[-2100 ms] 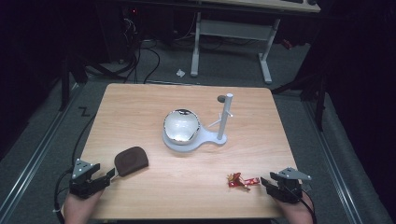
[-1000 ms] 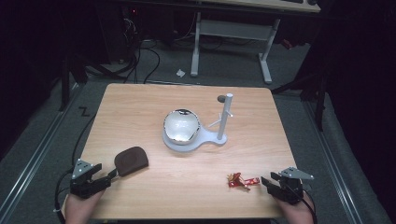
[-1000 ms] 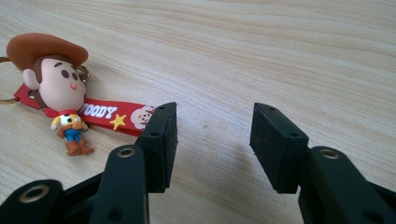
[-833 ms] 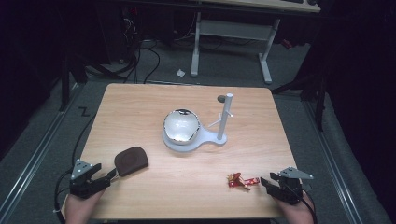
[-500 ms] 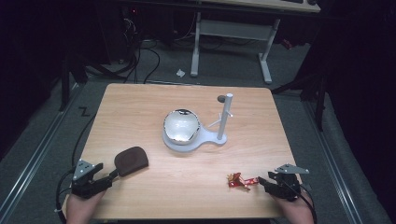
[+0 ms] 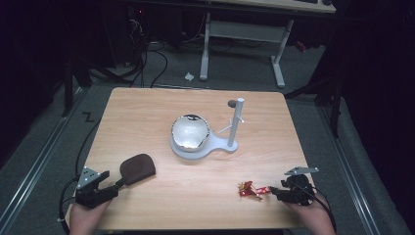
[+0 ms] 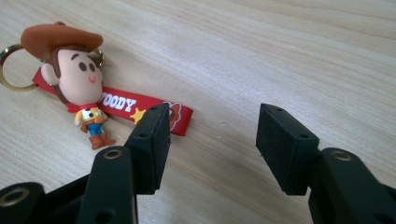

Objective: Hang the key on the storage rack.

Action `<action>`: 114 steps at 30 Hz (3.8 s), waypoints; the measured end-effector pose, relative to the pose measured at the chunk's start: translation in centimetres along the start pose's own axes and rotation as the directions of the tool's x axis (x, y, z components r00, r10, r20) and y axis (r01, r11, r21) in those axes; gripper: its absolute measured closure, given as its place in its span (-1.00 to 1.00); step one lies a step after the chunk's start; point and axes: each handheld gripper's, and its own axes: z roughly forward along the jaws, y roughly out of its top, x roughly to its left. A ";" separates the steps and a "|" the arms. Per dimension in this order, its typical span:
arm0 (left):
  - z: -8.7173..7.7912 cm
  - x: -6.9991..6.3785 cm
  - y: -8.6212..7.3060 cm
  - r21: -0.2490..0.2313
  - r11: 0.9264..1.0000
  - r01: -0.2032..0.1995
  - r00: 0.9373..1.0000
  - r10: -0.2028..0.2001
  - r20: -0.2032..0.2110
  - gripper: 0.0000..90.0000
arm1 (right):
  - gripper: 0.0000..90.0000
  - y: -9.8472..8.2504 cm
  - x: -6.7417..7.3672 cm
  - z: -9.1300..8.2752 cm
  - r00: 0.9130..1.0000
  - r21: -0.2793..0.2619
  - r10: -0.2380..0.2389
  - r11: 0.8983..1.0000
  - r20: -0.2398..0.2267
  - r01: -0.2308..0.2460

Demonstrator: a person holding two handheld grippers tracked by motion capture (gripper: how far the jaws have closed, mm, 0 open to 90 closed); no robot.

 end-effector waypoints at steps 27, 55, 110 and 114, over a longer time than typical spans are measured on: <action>0.1 0.2 0.1 0.004 1.000 0.004 1.000 -0.004 0.011 -0.34 | -0.05 3.4 2.6 -1.2 0.983 0.231 -0.176 0.955 -0.062 0.185; 0.2 0.4 0.1 0.007 1.000 0.014 1.000 -0.014 0.022 -0.34 | 0.23 5.9 6.9 3.1 0.953 0.301 -0.266 0.905 -0.147 0.300; 0.4 0.4 0.0 0.017 1.000 0.019 0.999 -0.020 0.038 -0.33 | 0.50 8.5 4.6 -5.1 0.970 0.286 -0.193 0.931 -0.149 0.229; 0.4 0.4 0.0 0.017 1.000 0.019 0.999 -0.020 0.038 -0.33 | 0.50 8.8 4.2 -6.0 0.968 0.271 -0.206 0.932 -0.144 0.239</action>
